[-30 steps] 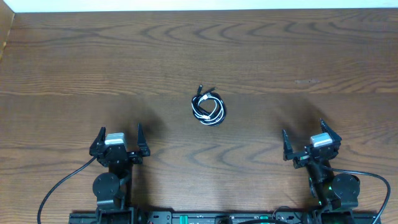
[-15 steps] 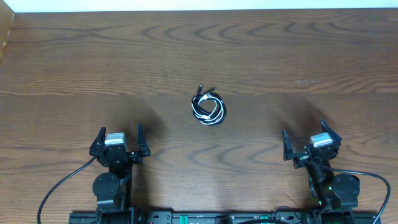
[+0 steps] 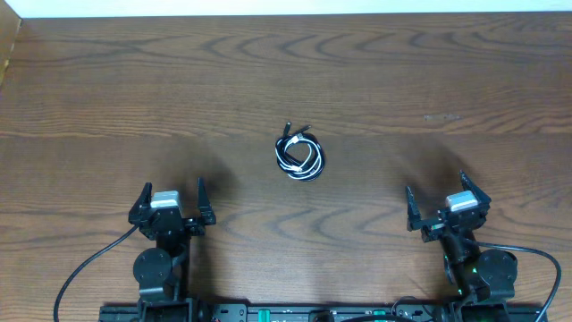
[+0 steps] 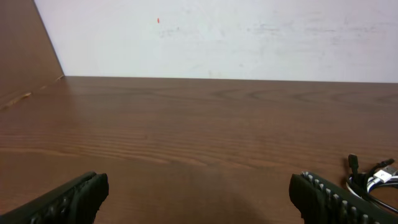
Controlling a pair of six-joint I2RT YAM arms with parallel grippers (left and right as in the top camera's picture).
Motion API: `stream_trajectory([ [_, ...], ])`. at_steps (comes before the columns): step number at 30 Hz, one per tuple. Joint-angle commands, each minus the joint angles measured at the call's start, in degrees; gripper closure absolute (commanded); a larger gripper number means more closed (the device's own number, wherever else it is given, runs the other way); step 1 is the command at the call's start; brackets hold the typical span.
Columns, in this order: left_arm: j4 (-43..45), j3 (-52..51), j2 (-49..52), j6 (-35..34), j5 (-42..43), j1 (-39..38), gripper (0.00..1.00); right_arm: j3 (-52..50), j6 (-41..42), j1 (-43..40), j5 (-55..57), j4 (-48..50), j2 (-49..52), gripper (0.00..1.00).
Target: Untangle cables
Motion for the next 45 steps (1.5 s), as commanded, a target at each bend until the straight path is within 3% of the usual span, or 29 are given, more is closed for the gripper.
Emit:
stream_trajectory([
  [1,-2.27,-0.90,-0.28,0.57,-0.55,0.24,0.02,-0.09,0.22,0.44,1.16,-0.22,-0.22,0.01],
  [23,1.49,-0.90,-0.28,1.40,0.04,0.24,0.02,-0.09,-1.14,0.44,4.17,-0.33,-0.22,0.01],
  [29,3.54,-0.55,-0.28,4.55,0.09,0.24,0.02,0.00,0.70,0.44,4.50,0.13,-0.22,0.01],
  [33,3.52,1.22,0.31,11.08,0.09,0.24,0.02,1.11,1.44,0.22,4.52,0.31,-0.17,0.01],
  [39,3.28,6.45,5.66,11.26,0.11,0.24,0.02,6.71,1.68,-0.79,4.48,-0.33,2.89,0.01],
  [45,3.19,15.89,17.11,11.28,3.48,0.24,0.02,17.64,1.42,-1.90,0.39,-3.50,15.06,0.01],
])
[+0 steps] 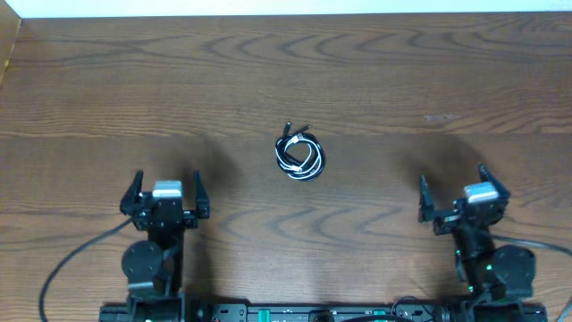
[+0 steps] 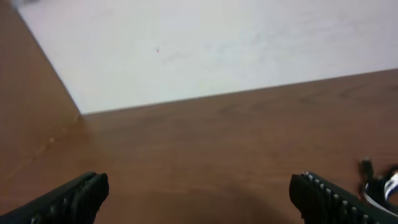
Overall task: Untangle cables
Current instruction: 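Move both grippers toward the tangled black and white cable bundle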
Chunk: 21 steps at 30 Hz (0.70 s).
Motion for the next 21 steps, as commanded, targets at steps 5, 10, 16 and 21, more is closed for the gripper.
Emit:
stream_trajectory([
  [5,-4.46,16.83,17.68,0.92,9.42,0.24,0.02,16.98,0.66,-0.85,-6.49,-7.50,18.93,0.01],
  [10,-18.08,32.44,32.33,0.90,16.52,0.04,0.02,30.80,0.66,-0.87,-11.89,-17.92,33.29,0.01],
  [16,-37.35,52.19,49.51,0.87,16.46,-3.85,0.02,45.66,0.68,-0.87,-20.70,-29.73,49.00,0.01],
  [21,-49.55,66.05,62.66,-1.27,16.50,-10.19,0.02,51.93,1.09,-0.83,-31.93,-31.21,59.41,0.01],
])
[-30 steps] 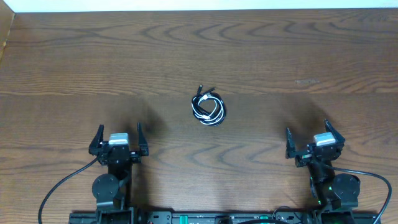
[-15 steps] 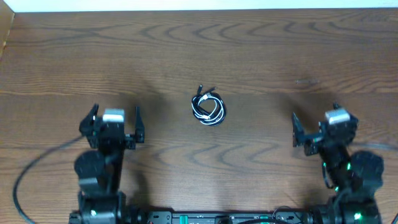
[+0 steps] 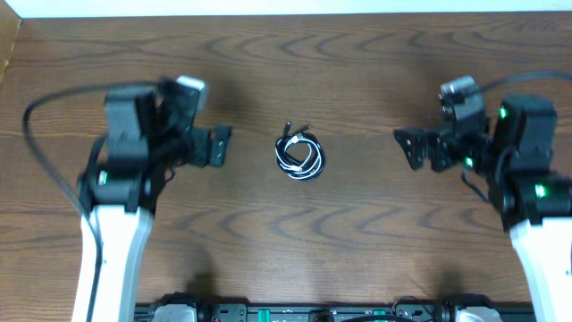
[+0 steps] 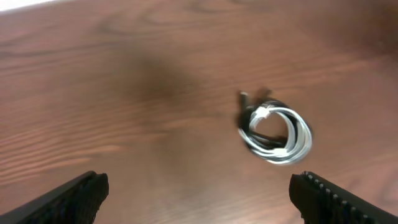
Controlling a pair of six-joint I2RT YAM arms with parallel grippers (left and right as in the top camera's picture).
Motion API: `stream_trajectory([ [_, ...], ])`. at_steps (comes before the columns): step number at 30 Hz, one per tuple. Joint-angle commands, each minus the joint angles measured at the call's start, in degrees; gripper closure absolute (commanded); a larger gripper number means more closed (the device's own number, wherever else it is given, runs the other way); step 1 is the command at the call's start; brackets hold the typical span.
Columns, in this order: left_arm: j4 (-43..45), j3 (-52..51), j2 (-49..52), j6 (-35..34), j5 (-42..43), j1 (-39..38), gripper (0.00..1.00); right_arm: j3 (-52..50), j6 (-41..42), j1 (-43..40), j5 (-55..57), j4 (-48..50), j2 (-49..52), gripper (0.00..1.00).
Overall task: Untangle cables
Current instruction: 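Move both grippers toward the tangled black and white cable bundle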
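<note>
A small tangled coil of black and white cables (image 3: 299, 155) lies on the brown wooden table (image 3: 357, 72), near its middle. The left wrist view shows the same coil (image 4: 277, 132) ahead and to the right of the fingers, blurred. My left gripper (image 3: 214, 146) hangs open above the table a little left of the coil, with nothing between its fingers. Right of the coil, about as far off, my right gripper (image 3: 416, 148) is open and empty too. Both point inward at the cables.
The table's far edge meets a white wall (image 3: 268, 7) at the top. A raised wooden side (image 3: 7, 40) stands at the far left. Both arms' cables trail back toward the near edge.
Both arms have risen from near the front edge and now reach forward, their open grippers flanking the coil. The left wrist camera now looks down at the cables instead of the wall.
At first both arms sat folded low at the front edge, grippers open, the coil untouched mid-table. Later they had turned slightly but stayed at the front. Now both are extended, open on either side of the coil, which has not moved.
</note>
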Motion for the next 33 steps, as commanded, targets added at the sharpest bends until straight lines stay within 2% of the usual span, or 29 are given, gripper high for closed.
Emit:
stream_trajectory([
  [1,-4.94,8.26,7.67,-2.54,1.44,-4.70,0.02,3.26,0.63,-0.17,-11.30,-0.22,5.42,0.01],
  [6,-6.16,10.91,14.23,-2.95,1.86,-10.97,0.02,3.58,0.61,-0.17,-13.46,1.09,10.82,0.01],
  [9,-8.57,10.88,15.96,-8.61,5.01,-13.05,0.02,3.58,4.13,-0.15,-16.48,2.67,12.76,0.01],
  [10,-8.52,10.78,16.33,-8.68,5.01,-13.53,0.02,3.56,6.73,-0.17,-18.53,2.97,13.40,0.01],
  [14,-7.32,10.75,16.59,-12.00,8.13,-14.05,0.02,3.56,7.50,0.33,-19.67,3.69,14.53,0.01],
  [17,-5.68,10.64,16.90,-16.87,7.41,-14.03,0.03,3.48,10.10,1.27,-15.12,4.57,15.91,0.09],
  [18,-5.22,10.47,17.20,-19.30,5.70,-14.03,0.07,3.48,12.76,1.70,-12.66,4.61,16.50,0.10],
  [21,-4.55,9.94,18.91,-27.54,-2.99,-14.05,0.11,3.45,20.79,3.39,-4.39,4.39,18.38,0.15],
  [24,-4.85,9.70,22.49,-38.36,-10.62,-14.03,0.17,3.45,29.81,5.42,5.22,3.48,20.37,0.29],
  [27,-4.98,9.70,25.92,-45.44,-9.55,-14.19,0.23,3.45,35.15,6.62,9.44,2.62,21.59,0.32],
  [29,-4.85,9.70,28.22,-47.80,-8.24,-14.67,0.26,3.45,35.36,7.21,9.68,2.67,22.10,0.33],
  [33,-4.94,9.70,32.96,-48.11,-8.31,-16.26,0.35,3.45,35.34,8.09,11.23,2.69,22.21,0.33],
])
